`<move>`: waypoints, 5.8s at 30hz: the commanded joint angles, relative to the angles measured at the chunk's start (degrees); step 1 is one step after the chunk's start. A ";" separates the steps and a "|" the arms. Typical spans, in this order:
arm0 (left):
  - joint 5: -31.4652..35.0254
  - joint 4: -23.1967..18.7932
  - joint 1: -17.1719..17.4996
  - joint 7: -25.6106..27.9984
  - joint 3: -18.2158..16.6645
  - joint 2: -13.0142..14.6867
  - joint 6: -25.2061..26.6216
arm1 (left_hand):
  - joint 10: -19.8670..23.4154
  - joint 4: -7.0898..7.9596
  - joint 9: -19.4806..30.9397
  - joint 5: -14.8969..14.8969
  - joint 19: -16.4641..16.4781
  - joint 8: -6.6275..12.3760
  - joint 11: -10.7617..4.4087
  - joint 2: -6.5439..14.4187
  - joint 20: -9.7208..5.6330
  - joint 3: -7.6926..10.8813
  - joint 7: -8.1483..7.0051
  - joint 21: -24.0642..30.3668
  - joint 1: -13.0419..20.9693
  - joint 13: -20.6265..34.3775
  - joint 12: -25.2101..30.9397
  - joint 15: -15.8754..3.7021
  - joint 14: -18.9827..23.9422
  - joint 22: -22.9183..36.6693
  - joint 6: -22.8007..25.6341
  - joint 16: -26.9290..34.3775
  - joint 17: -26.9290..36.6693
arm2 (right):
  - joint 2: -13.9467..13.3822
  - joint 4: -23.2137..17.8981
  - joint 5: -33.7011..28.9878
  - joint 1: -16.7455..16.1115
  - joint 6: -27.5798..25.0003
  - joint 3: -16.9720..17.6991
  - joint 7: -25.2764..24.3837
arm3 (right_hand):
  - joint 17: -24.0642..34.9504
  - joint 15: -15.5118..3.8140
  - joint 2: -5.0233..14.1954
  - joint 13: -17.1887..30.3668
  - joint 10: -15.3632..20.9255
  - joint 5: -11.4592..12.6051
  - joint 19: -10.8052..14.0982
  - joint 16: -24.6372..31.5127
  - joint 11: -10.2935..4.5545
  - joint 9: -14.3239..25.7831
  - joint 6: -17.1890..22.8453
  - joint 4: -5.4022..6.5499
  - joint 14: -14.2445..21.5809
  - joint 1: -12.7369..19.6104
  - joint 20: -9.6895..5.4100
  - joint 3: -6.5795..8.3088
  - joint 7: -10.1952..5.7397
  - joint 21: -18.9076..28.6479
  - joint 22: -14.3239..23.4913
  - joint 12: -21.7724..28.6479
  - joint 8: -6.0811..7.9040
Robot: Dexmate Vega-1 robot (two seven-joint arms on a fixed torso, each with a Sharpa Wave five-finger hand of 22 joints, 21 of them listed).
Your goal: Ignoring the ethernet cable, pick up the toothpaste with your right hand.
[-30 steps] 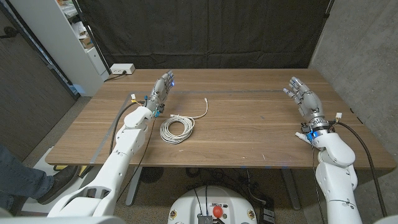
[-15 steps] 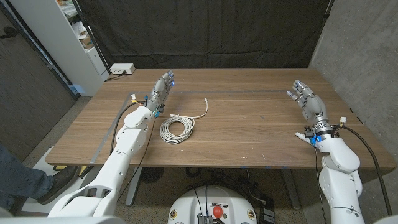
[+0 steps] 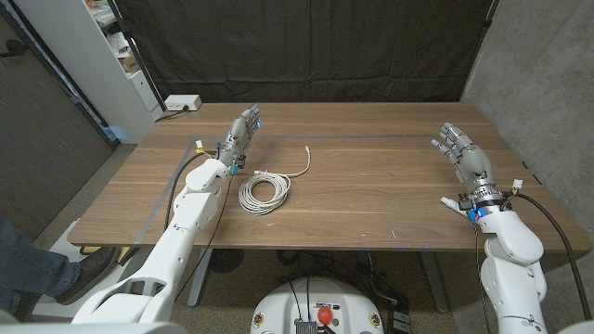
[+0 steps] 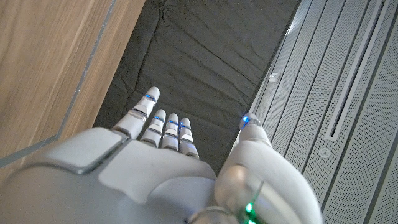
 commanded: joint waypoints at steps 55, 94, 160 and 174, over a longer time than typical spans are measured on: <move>0.48 0.52 -1.84 -1.01 0.86 0.39 0.65 | -0.65 -0.36 0.23 -0.36 -2.52 0.12 0.06 0.13 0.59 -0.16 0.26 -1.02 0.99 0.33 -0.06 0.37 -0.54 0.34 0.04 0.03 0.26 | 1.65 -6.64 -6.62 -6.10 2.57 3.38 -4.04 | -0.06 -0.10 -0.42 0.26 2.27 0.36 0.62 0.12 0.31 0.35 3.68 -0.41 1.46 1.80 0.29 0.34 -0.16 -0.65 0.32 -0.22 0.79; 1.06 -1.14 -1.71 -0.78 1.18 1.01 1.74 | -0.79 -0.41 0.23 -0.37 -2.40 0.11 0.03 0.22 0.58 -0.23 0.27 -1.49 1.21 0.33 -0.10 0.55 -0.48 0.35 0.00 0.06 0.27 | 3.22 -9.13 -21.28 -9.07 5.73 4.37 -11.70 | -0.07 -0.15 -0.30 0.30 3.12 0.58 1.22 0.24 0.41 0.41 4.11 -0.73 2.40 3.22 0.34 0.85 -0.20 -0.68 0.36 -0.25 0.56; 1.31 3.46 -4.11 -2.55 1.54 0.29 0.56 | -0.89 -0.55 0.24 -0.41 -2.36 0.13 -0.20 0.62 0.81 -0.20 0.05 -2.32 1.92 0.34 -0.07 0.24 -0.44 0.40 -0.11 0.07 0.25 | 4.65 -18.74 -41.96 -14.59 0.46 4.34 -18.55 | 0.09 -1.79 -0.18 0.97 8.65 0.28 0.59 0.46 -0.41 0.50 7.03 -1.24 3.97 9.15 0.39 2.58 -2.17 -1.07 0.38 1.20 0.81; 1.15 4.85 -4.41 -2.99 1.34 -0.48 -0.04 | -0.86 -0.58 0.24 -0.42 -2.35 0.12 -0.19 0.65 0.90 -0.21 -0.01 -2.45 2.04 0.34 -0.05 0.28 -0.37 0.40 -0.15 0.08 0.25 | 5.10 -22.12 -46.04 -16.82 -2.72 3.49 -19.22 | 0.20 -1.62 -0.72 1.20 10.62 0.40 1.51 0.81 -0.10 0.57 7.46 -1.41 5.26 10.23 0.86 2.92 -1.78 -0.76 0.38 1.71 0.85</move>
